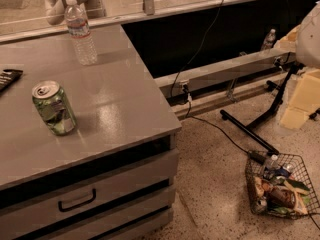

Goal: Knock green can over

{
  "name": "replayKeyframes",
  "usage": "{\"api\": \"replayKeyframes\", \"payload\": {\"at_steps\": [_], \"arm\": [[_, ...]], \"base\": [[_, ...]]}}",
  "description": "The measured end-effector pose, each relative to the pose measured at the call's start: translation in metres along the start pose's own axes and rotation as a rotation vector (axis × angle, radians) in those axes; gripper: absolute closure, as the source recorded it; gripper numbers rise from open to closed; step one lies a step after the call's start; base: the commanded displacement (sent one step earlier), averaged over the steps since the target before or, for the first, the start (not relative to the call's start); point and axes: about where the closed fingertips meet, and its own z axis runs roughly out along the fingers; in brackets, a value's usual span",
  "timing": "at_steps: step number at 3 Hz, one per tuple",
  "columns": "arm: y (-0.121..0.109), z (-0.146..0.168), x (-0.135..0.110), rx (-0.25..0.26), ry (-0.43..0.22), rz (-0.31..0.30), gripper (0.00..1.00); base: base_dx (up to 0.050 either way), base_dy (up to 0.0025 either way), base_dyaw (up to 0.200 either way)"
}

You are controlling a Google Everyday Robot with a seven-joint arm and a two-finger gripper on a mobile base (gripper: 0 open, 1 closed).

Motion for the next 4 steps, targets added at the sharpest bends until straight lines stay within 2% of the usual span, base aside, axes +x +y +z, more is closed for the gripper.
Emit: {"api": "replayKeyframes", "payload": {"at_steps": [4], "arm": [[-0.0001, -0.0007, -0.0002, 0.003, -0.001, 0.0, 0.0]], "base": [[0.006, 0.00013, 0.079]]}}
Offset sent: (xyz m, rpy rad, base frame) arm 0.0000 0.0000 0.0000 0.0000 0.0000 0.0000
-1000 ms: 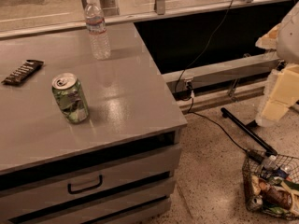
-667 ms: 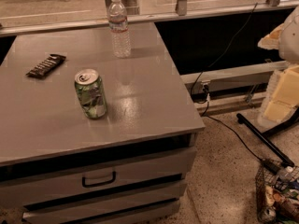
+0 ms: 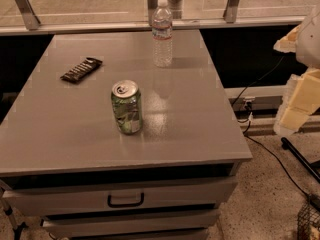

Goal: Knock green can over

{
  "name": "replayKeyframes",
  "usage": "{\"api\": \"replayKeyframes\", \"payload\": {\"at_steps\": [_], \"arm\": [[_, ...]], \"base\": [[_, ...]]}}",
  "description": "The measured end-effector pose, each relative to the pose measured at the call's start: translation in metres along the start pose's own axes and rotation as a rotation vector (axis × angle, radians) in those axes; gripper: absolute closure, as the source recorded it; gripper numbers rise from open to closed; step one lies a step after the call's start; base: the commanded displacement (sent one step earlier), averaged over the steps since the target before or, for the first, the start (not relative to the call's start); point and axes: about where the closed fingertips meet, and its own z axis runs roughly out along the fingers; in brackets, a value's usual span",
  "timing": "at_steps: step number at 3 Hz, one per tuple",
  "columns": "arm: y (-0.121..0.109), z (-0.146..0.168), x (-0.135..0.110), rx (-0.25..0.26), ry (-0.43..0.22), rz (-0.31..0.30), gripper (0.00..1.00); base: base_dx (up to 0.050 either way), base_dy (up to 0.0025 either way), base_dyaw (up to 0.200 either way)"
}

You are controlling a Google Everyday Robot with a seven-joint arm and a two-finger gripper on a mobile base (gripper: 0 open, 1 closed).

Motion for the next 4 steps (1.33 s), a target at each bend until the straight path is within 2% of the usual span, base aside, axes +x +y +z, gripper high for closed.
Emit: {"api": "replayKeyframes", "payload": {"at_steps": [2, 3, 4], "arm": [[0.0, -0.002, -0.002, 0.004, -0.021, 0.004, 0.0], [0.004, -0.004, -0.016, -0.004, -0.115, 0.057, 0.0], [0.009, -0.005, -0.048, -0.011, -0.256, 0.12, 0.0]], "base": [[0.0, 0.0, 0.0], [0.0, 0.0, 0.0], [0.0, 0.0, 0.0]]}}
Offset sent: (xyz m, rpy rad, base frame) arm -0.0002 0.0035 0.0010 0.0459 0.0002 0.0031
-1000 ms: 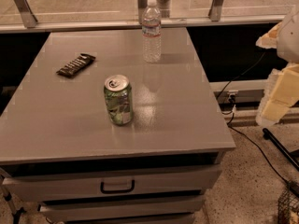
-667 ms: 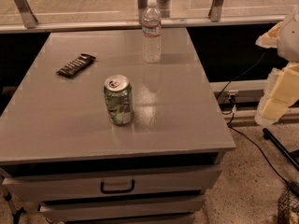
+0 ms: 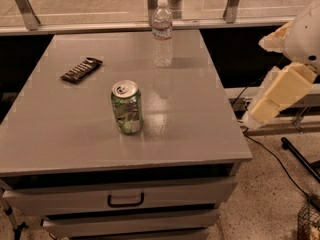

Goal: Knock green can over

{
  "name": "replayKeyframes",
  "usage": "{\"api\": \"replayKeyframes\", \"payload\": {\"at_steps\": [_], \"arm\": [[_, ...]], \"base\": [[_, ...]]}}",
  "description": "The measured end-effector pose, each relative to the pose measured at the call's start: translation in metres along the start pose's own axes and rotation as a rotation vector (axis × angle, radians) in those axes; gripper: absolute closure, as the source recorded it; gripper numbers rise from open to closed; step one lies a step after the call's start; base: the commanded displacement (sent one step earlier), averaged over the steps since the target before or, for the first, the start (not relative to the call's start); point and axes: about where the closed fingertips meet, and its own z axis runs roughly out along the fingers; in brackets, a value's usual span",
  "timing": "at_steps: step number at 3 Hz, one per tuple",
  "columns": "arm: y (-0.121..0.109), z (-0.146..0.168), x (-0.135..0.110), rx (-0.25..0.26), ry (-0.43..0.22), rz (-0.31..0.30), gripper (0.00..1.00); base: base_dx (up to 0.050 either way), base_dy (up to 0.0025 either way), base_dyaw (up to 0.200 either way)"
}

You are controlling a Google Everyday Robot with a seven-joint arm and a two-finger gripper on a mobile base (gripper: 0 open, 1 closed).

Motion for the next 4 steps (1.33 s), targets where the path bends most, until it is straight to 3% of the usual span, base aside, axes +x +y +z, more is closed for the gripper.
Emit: {"api": "replayKeyframes", "payload": {"at_steps": [1, 3, 4], "arm": [[0.007, 0.011, -0.025, -0.016, -0.099, 0.026, 0.0], [0.021, 0.063, -0.066, -0.108, -0.273, 0.06, 0.0], [0.03, 0.079, -0.088, -0.117, -0.403, 0.066, 0.0]], "base": [[0.0, 0.0, 0.0], [0.0, 0.0, 0.0], [0.0, 0.0, 0.0]]}}
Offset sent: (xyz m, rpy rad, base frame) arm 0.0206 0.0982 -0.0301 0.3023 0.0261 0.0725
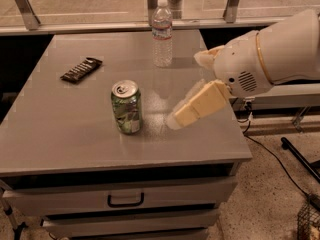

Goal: Knock green can over

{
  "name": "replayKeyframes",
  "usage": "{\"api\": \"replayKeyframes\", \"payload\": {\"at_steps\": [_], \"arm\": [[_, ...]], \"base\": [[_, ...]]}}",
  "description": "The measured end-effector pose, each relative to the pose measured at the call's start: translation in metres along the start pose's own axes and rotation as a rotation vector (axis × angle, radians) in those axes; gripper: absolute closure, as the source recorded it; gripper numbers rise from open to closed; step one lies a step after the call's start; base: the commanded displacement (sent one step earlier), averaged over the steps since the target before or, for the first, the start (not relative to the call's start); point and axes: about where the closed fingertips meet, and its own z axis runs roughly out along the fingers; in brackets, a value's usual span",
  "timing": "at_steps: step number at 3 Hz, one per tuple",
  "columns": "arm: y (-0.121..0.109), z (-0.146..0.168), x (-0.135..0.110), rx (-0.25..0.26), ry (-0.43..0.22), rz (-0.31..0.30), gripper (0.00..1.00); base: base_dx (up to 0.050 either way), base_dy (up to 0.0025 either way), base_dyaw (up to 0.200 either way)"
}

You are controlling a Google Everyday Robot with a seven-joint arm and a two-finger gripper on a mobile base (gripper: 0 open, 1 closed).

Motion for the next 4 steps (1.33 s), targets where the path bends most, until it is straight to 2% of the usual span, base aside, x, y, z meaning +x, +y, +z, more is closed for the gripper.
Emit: {"api": "replayKeyframes", "payload": {"at_steps": [1, 2, 3, 4], "arm": [[0.013, 0.016, -0.025, 0.0, -0.115, -0.045, 0.0], [0.013, 0.016, -0.025, 0.0, -0.114, -0.045, 0.0], [0.01, 0.034, -0.019, 0.011, -0.149, -0.035, 0.0], [0.008, 0.057, -0.017, 0.016, -0.193, -0.051, 0.0]], "base": [[0.0, 0.0, 0.0], [0.0, 0.0, 0.0], [0.0, 0.0, 0.0], [0.0, 0.0, 0.0]]}}
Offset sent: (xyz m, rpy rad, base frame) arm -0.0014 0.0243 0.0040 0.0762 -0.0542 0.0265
